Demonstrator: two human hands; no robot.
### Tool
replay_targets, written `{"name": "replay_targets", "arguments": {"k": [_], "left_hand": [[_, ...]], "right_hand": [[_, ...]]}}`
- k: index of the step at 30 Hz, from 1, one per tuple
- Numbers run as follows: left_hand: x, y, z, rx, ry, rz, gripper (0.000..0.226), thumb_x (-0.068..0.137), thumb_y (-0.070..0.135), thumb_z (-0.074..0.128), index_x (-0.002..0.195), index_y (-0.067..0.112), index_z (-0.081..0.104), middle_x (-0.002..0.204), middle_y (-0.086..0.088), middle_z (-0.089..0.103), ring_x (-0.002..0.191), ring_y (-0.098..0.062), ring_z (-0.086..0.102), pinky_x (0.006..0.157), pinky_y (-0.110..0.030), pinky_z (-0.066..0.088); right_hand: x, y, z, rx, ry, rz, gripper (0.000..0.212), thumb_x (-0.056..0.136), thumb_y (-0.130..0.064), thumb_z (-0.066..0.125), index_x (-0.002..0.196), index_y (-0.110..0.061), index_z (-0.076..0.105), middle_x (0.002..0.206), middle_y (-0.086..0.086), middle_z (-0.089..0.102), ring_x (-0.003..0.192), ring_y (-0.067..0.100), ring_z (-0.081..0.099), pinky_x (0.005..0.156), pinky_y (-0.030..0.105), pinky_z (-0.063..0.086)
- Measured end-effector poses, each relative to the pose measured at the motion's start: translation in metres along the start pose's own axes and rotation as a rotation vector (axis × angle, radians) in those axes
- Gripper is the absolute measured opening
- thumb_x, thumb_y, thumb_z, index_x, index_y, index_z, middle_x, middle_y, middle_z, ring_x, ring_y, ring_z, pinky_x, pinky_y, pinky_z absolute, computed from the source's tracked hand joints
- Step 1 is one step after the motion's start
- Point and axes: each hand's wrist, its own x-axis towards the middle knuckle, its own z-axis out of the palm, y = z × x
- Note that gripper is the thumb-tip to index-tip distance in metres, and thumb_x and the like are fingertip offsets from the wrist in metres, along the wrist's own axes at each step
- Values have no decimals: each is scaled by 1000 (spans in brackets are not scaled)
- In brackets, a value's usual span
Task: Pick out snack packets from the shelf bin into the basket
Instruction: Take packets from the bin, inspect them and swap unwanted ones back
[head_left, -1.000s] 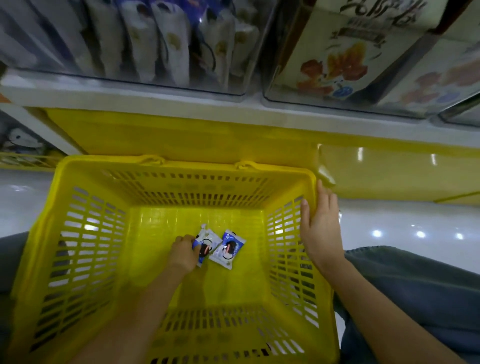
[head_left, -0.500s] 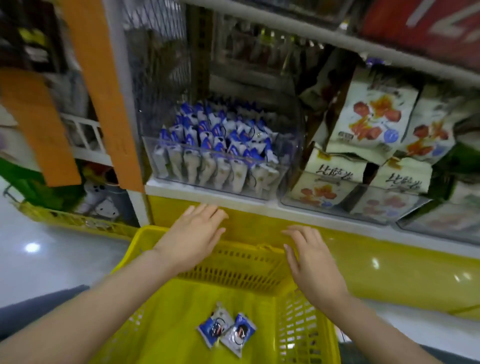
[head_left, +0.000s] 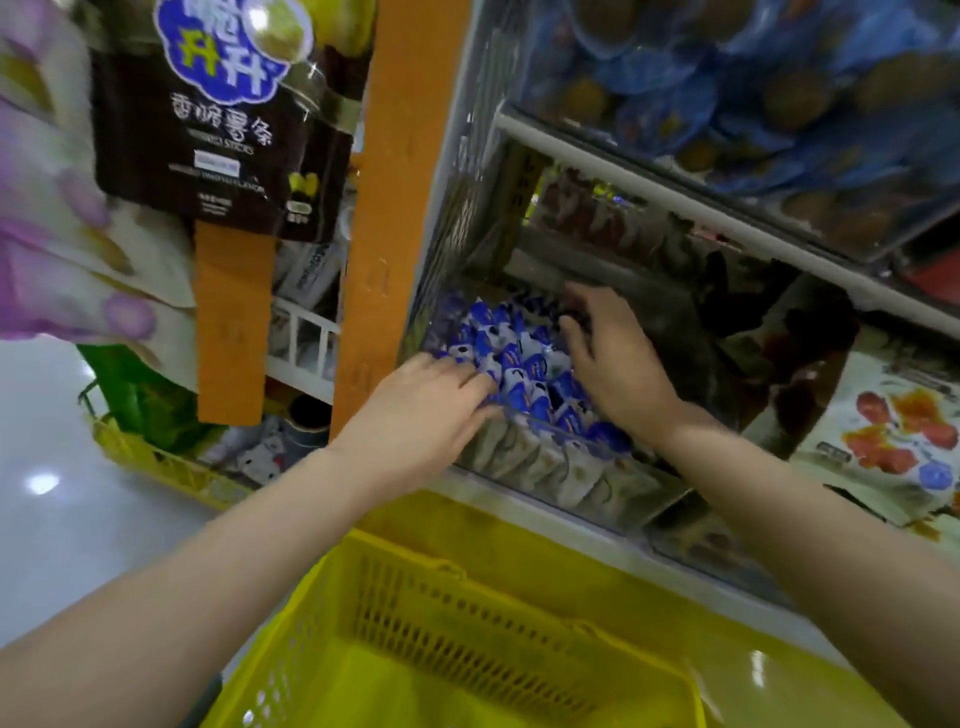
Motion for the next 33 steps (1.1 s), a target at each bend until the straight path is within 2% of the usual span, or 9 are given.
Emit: {"name": "replay_targets", "arguments": {"k": [3, 7, 10, 14, 17, 22, 25, 29, 33], "left_hand": [[0, -7, 6, -2, 25, 58, 40, 97, 34, 27, 100, 15, 61, 96, -2, 64, 90, -22, 58, 80, -29, 35], [-1, -12, 15, -47, 162, 111, 34, 94, 25, 35, 86, 11, 66, 79, -2, 65, 73, -22, 59, 70, -28, 36], [1, -14, 20, -59, 205, 133, 30, 93, 22, 39, 86, 11, 67, 78, -1, 66, 72, -21, 60, 71, -27, 36], [1, -14, 26, -85, 235, 123, 27, 92, 19, 42, 87, 11, 68, 80, -1, 66, 76, -21, 62, 74, -29, 38], [1, -15, 28, -86, 257, 127, 26, 92, 19, 44, 88, 12, 68, 81, 0, 67, 78, -20, 63, 75, -30, 40], [1, -14, 29, -86, 258, 120, 24, 92, 17, 45, 90, 11, 69, 81, -1, 66, 79, -21, 62, 77, -29, 39], [1, -13, 28, -78, 259, 120, 27, 93, 18, 43, 89, 11, 68, 79, -1, 65, 76, -22, 61, 75, -29, 38], [0, -12, 24, -75, 221, 103, 28, 93, 19, 41, 91, 12, 68, 80, -1, 65, 76, -21, 61, 74, -31, 41], [-1, -10, 17, -69, 159, 84, 31, 92, 22, 37, 89, 12, 67, 79, 0, 65, 75, -22, 60, 74, -29, 36]], "right_hand": [[43, 13, 24, 75, -70, 112, 32, 98, -24, 40, 125, -9, 47, 113, 14, 58, 99, 22, 55, 75, 22, 35], [78, 19, 52, 145, -187, 203, 34, 99, -21, 37, 130, -9, 44, 126, 19, 52, 106, 29, 53, 85, 28, 37], [96, 18, 65, 173, -244, 292, 34, 100, -26, 31, 117, -6, 54, 117, 20, 57, 93, 27, 53, 78, 33, 39], [118, 29, 71, 124, -281, 382, 47, 100, -34, 29, 107, -1, 61, 105, 19, 61, 92, 29, 57, 75, 31, 40], [127, 30, 75, 130, -353, 394, 41, 98, -39, 37, 91, -7, 62, 76, 7, 57, 62, 15, 52, 54, 24, 36], [136, 26, 84, 116, -424, 403, 34, 88, -44, 56, 93, -11, 60, 72, 0, 54, 59, 11, 48, 49, 21, 33], [138, 27, 86, 157, -359, 385, 26, 89, -31, 58, 98, -7, 64, 90, 8, 66, 66, 11, 55, 56, 21, 40], [132, 21, 82, 185, -77, 380, 26, 91, -25, 54, 104, -5, 64, 106, 16, 66, 93, 26, 62, 85, 37, 49], [104, 10, 59, 299, 173, 297, 29, 91, -25, 55, 116, -11, 59, 113, 4, 64, 99, 16, 59, 78, 21, 41]]}}
